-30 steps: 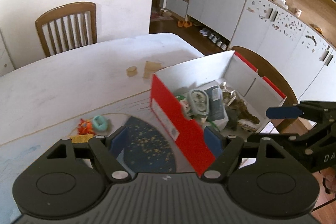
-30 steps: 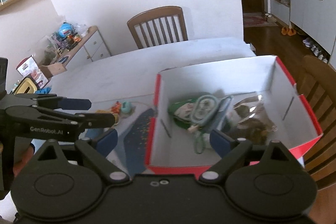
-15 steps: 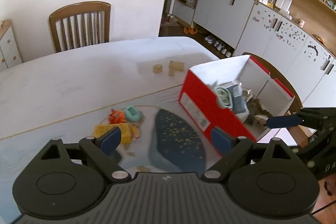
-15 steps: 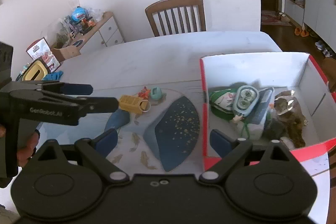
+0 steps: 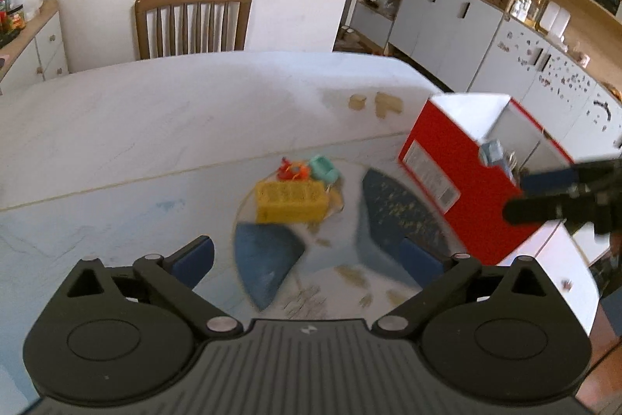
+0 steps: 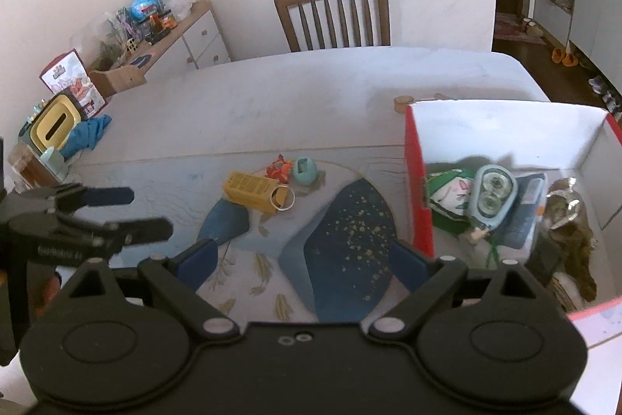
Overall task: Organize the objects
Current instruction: 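Reach the left gripper to the clear bag of white fluff while the right approaches the yellow tag keychain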
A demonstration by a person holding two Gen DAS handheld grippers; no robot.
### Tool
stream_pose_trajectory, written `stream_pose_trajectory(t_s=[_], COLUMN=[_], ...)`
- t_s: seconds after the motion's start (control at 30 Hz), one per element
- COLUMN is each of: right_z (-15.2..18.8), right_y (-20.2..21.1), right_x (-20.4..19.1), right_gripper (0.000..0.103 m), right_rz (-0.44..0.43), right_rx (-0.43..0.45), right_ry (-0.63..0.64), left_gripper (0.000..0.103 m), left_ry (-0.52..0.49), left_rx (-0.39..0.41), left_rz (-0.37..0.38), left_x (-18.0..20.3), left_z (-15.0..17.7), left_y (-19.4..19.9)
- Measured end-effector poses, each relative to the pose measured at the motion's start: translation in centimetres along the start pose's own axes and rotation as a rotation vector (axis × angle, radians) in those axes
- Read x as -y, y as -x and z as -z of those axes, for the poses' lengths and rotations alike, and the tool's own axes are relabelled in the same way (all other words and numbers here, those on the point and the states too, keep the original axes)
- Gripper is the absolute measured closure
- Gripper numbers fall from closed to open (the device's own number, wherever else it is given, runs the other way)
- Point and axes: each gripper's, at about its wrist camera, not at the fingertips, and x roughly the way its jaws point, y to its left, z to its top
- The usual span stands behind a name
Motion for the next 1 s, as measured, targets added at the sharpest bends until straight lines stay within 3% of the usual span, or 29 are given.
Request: stream_pose_trajectory(t_s=[0.6, 1.0], right_z=[-2.6, -4.1], right_y=[-7.5, -13.1], right_x=[-3.4, -5.1], right_gripper=[0.009, 0.01], right_rz=[-0.01, 0.016], right_rx=[-0.08, -0.159], right_ry=[0.081, 0.167], left_gripper=[0.0, 0.0], left_ry=[-0.073, -0.103], left_rx=[-0.058, -0.076], left_rz=[-0.003, -0.078], left_x=[0.0, 0.7], left_z=[7.3, 9.4], left_y=[-1.6, -3.4])
